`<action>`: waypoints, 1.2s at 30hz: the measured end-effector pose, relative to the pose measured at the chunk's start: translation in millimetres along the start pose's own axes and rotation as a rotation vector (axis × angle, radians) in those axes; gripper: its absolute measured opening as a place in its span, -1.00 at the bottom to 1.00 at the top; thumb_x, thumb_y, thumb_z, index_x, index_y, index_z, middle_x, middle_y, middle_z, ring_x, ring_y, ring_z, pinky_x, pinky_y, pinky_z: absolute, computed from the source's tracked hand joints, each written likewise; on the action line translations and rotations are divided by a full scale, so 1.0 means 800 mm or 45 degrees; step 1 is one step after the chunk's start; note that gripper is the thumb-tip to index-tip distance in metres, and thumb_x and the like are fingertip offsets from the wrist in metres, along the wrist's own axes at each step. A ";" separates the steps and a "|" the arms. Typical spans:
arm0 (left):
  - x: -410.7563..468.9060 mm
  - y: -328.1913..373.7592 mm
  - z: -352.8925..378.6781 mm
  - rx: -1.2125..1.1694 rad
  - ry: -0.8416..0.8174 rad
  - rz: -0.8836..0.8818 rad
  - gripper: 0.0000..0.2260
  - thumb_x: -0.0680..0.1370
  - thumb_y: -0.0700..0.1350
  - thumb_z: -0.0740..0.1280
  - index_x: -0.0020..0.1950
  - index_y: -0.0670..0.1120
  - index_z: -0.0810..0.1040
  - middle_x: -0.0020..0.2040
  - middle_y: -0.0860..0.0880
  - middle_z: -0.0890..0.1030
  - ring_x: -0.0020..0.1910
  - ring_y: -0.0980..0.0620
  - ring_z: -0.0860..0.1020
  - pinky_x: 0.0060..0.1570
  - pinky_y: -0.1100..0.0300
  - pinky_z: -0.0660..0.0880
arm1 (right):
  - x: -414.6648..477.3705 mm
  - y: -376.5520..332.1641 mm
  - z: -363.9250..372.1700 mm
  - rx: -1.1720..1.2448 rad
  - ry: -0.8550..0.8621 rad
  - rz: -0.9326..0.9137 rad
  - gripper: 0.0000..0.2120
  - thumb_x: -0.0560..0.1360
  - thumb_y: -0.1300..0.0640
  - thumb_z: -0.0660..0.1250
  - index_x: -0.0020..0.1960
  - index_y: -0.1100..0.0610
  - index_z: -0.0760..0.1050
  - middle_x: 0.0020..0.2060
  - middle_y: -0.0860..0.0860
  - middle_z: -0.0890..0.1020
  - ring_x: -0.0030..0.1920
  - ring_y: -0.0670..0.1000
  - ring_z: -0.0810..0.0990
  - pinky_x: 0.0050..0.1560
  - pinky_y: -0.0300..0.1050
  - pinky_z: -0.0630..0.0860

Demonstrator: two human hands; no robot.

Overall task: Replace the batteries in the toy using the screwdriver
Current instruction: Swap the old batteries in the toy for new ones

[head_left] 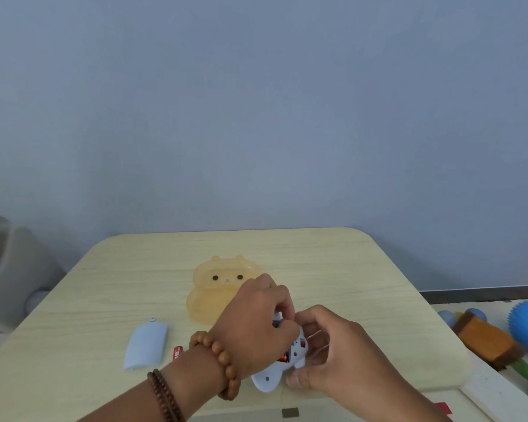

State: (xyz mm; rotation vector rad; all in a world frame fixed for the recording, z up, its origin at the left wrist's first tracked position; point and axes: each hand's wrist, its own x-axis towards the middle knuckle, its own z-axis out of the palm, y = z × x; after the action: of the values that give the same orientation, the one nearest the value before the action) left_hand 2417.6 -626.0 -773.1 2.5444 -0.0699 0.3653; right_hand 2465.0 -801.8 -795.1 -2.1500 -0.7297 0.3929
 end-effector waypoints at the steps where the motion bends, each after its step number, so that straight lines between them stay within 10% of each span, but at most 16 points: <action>1: -0.002 -0.001 0.000 0.030 -0.004 0.039 -0.89 0.46 -0.09 0.32 -0.20 0.12 0.45 -0.09 0.13 0.44 -0.06 0.18 0.40 -0.12 0.30 0.34 | -0.001 0.000 0.000 -0.004 -0.003 0.001 -0.44 0.18 0.11 0.67 0.10 -0.17 0.55 -0.05 -0.20 0.71 -0.19 -0.19 0.67 -0.09 -0.23 0.64; 17: -0.006 -0.009 -0.027 0.357 -0.066 0.281 -0.85 0.57 0.05 0.32 0.09 0.13 0.63 0.06 0.20 0.54 0.05 0.21 0.44 -0.03 0.18 0.49 | 0.001 0.002 0.001 -0.011 0.003 0.038 -0.38 0.17 0.06 0.68 0.15 -0.18 0.53 -0.03 -0.17 0.71 -0.12 -0.16 0.69 -0.03 -0.20 0.66; 23: -0.006 -0.012 -0.032 -0.059 0.093 0.110 -0.95 0.57 -0.02 0.38 -0.01 0.11 0.53 -0.16 0.18 0.61 -0.16 0.24 0.58 -0.21 0.41 0.48 | -0.001 0.002 0.002 0.006 0.013 0.023 -0.34 0.19 0.05 0.69 0.20 -0.18 0.50 -0.02 -0.15 0.70 -0.15 -0.21 0.67 -0.07 -0.33 0.61; 30: 0.004 -0.036 -0.060 -0.691 0.146 -0.282 -0.82 0.48 -0.17 0.51 0.01 0.04 0.63 -0.07 -0.06 0.66 -0.24 -0.08 0.72 -0.18 0.10 0.65 | 0.002 0.005 0.002 0.054 0.002 0.011 -0.40 0.20 0.10 0.69 0.13 -0.19 0.52 -0.01 -0.12 0.70 -0.24 -0.27 0.62 -0.15 -0.37 0.55; 36: -0.001 -0.075 -0.091 -0.560 0.101 -0.336 -0.61 0.39 -0.23 0.58 0.14 0.05 0.59 0.01 -0.01 0.65 -0.19 0.11 0.69 -0.18 0.34 0.57 | 0.004 0.006 0.003 0.079 0.000 0.008 -0.43 0.19 0.15 0.69 0.09 -0.18 0.54 -0.03 -0.13 0.71 -0.27 -0.25 0.62 -0.17 -0.36 0.54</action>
State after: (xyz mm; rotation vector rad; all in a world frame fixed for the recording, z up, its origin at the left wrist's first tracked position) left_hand 2406.8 -536.5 -746.1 2.0694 0.1935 0.3069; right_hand 2468.1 -800.7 -800.0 -2.0941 -0.7022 0.4139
